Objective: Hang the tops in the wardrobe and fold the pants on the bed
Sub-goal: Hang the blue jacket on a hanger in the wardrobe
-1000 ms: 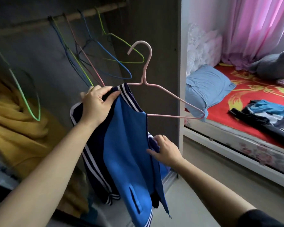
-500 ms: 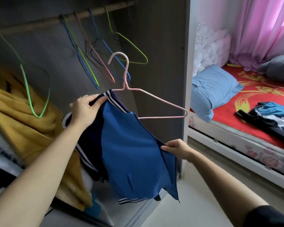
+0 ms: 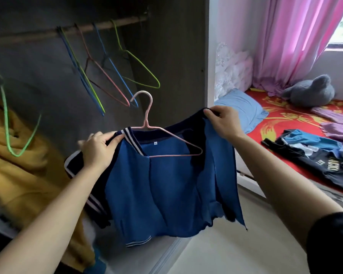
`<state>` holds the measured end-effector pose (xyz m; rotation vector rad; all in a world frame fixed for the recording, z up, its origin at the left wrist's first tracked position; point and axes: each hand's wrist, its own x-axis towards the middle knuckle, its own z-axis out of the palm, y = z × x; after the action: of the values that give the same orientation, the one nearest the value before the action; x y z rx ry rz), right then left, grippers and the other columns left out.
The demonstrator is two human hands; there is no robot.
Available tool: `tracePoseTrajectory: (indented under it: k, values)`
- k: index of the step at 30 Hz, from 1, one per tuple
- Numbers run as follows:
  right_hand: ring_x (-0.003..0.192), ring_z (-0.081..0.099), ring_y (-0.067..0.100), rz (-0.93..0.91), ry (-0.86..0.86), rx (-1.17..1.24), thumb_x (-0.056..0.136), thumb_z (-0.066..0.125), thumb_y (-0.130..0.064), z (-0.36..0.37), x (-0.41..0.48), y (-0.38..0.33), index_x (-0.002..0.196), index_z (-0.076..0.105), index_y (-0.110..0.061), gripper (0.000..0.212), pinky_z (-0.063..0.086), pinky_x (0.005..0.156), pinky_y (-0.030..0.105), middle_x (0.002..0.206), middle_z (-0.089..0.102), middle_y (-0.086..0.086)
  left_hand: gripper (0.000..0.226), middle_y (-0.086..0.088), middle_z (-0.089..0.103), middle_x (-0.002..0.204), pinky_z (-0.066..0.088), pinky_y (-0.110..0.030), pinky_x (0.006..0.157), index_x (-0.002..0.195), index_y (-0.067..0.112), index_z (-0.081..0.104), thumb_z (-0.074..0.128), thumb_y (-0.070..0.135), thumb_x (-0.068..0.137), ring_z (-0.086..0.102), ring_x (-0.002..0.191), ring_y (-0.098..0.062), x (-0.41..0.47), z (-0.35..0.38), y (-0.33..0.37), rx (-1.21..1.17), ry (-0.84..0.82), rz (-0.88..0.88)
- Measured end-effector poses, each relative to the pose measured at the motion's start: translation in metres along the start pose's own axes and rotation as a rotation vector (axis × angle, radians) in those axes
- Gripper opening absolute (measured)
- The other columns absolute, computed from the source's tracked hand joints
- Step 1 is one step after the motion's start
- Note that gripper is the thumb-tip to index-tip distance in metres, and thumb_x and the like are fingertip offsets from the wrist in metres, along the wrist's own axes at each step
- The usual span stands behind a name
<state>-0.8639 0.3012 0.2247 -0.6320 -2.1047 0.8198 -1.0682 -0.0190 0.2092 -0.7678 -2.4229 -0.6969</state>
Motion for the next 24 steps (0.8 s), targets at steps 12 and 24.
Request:
tracePoseTrajectory:
  k: [12, 24]
  values:
    - [0.056, 0.044, 0.027, -0.15, -0.101, -0.261, 0.096, 0.062, -0.032, 0.008, -0.024, -0.057, 0.064, 0.061, 0.001, 0.046, 0.035, 0.058, 0.04, 0.056, 0.052, 0.013, 0.046, -0.001, 0.072, 0.114, 0.027, -0.037, 0.107, 0.115, 0.028, 0.073, 0.058, 0.062, 0.088, 0.061, 0.111, -0.025, -0.028, 0.04, 0.058, -0.456, -0.064, -0.335]
    - [0.067, 0.058, 0.017, -0.415, 0.18, -0.18, 0.092, 0.064, -0.034, -0.002, -0.038, -0.034, 0.084, 0.066, -0.015, 0.021, 0.049, 0.06, 0.032, 0.085, 0.059, -0.001, 0.032, 0.008, 0.075, 0.095, 0.056, -0.045, 0.09, 0.099, 0.037, 0.077, 0.071, 0.061, 0.078, 0.071, 0.093, -0.015, 0.007, 0.003, 0.058, -0.924, -0.033, -0.103]
